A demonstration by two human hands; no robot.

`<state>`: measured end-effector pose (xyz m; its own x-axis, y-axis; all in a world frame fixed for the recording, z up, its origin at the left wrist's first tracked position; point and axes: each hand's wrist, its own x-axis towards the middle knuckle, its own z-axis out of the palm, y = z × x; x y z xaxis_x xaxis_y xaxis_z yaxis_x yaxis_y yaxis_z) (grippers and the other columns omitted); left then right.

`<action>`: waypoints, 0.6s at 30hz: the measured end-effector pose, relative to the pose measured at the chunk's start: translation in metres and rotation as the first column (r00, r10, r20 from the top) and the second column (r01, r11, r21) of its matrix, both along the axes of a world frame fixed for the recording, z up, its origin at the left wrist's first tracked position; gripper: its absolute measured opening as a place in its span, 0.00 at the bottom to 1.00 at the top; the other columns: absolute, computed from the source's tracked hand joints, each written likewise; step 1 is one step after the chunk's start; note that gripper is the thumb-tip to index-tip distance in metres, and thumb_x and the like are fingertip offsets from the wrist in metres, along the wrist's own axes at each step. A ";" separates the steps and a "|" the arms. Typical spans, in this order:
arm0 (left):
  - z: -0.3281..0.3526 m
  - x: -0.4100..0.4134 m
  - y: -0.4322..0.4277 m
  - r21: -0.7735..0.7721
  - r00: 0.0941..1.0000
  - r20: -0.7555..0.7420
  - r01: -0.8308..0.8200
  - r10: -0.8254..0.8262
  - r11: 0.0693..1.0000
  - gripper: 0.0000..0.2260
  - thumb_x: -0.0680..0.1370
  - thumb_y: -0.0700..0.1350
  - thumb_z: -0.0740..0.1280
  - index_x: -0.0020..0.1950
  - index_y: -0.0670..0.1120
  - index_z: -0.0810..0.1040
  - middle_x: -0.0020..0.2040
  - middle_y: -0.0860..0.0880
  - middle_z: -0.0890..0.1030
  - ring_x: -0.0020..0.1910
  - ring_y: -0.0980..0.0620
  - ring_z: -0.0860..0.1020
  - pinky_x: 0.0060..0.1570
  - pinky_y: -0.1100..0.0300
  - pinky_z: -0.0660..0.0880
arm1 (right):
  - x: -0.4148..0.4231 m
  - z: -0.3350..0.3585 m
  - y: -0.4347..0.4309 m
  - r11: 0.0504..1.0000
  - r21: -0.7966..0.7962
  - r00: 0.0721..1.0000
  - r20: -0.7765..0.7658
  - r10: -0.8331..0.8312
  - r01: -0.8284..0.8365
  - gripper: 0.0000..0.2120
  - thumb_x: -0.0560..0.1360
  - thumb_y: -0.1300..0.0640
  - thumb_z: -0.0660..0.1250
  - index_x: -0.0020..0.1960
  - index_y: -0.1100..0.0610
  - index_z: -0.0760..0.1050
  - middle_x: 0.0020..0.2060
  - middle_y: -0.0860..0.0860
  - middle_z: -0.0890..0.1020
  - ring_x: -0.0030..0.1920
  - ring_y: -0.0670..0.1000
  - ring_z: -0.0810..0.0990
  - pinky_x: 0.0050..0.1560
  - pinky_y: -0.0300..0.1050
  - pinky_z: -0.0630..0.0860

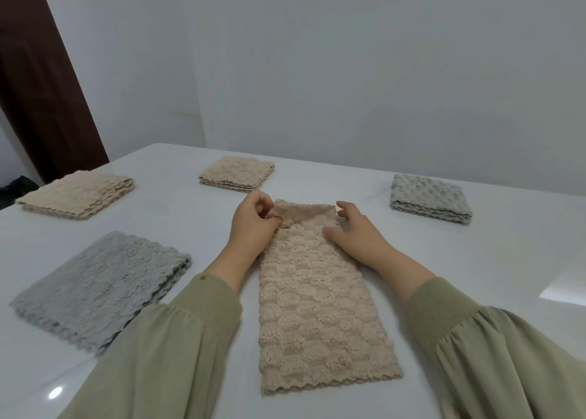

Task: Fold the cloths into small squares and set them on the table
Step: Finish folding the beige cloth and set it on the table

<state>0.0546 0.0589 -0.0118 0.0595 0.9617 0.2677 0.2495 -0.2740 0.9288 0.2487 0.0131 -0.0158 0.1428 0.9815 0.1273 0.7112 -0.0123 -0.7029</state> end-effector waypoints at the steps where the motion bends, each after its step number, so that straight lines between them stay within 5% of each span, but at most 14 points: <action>1: 0.000 0.000 -0.002 0.004 1.000 0.027 0.011 -0.011 1.000 0.15 0.70 0.31 0.69 0.40 0.50 0.70 0.38 0.49 0.75 0.36 0.54 0.71 0.39 0.61 0.70 | 0.000 0.002 -0.001 1.000 0.005 0.997 -0.077 0.003 -0.003 0.34 0.75 0.48 0.67 0.74 0.52 0.55 0.71 0.51 0.66 0.66 0.51 0.70 0.62 0.45 0.69; 6: 0.004 0.000 -0.013 -0.041 0.981 0.186 0.061 -0.053 0.997 0.18 0.70 0.25 0.67 0.42 0.48 0.71 0.34 0.53 0.75 0.32 0.61 0.74 0.33 0.67 0.72 | 0.006 0.011 -0.004 1.000 0.020 0.912 -0.411 -0.007 0.017 0.36 0.73 0.55 0.71 0.74 0.52 0.57 0.66 0.54 0.72 0.62 0.49 0.72 0.59 0.40 0.66; 13: 0.003 -0.001 -0.014 -0.084 0.949 0.311 0.091 -0.060 0.992 0.18 0.70 0.23 0.64 0.45 0.48 0.73 0.41 0.46 0.80 0.39 0.53 0.78 0.37 0.64 0.75 | 0.007 0.012 0.000 0.994 0.077 0.894 -0.446 -0.036 0.079 0.24 0.71 0.64 0.72 0.65 0.57 0.70 0.41 0.55 0.78 0.44 0.50 0.77 0.49 0.40 0.72; 18: 0.003 -0.001 -0.014 -0.096 0.933 0.352 0.113 -0.073 0.989 0.18 0.71 0.24 0.64 0.47 0.47 0.75 0.42 0.46 0.80 0.40 0.52 0.78 0.36 0.66 0.76 | 0.006 0.014 0.000 0.980 0.181 0.894 -0.447 0.011 0.079 0.12 0.70 0.68 0.71 0.45 0.53 0.75 0.41 0.53 0.79 0.40 0.49 0.76 0.45 0.37 0.72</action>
<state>0.0540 0.0453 -0.0086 0.0733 0.9812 0.1783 -0.1147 -0.1694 0.9789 0.2548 0.0130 -0.0020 0.2611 0.9387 0.2249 0.3253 0.1338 -0.9361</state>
